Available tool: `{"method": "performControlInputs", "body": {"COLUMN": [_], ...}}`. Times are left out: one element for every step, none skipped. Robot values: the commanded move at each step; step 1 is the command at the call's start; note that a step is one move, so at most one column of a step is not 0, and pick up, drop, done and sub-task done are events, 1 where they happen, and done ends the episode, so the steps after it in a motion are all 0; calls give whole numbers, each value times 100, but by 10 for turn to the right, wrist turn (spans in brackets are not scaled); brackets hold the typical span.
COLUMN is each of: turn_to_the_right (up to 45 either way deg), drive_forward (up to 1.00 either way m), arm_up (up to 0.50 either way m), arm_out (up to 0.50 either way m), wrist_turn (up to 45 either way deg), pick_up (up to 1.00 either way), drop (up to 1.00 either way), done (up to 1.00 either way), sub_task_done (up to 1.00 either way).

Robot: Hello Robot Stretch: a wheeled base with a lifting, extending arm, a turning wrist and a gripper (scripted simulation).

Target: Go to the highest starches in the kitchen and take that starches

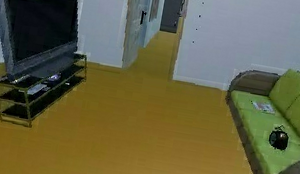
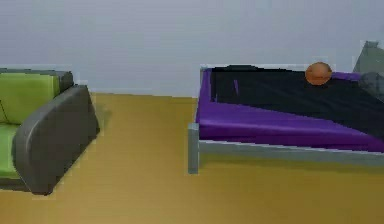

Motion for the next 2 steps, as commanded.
{"method": "performControlInputs", "body": {"turn_to_the_right": [0,-30], "drive_forward": [100,0], "arm_up": [0,0], "arm_out": [0,0], "wrist_turn": [0,0], "pick_up": [0,0], "drop": [0,0], "done": [0,0], "sub_task_done": [0,0]}}
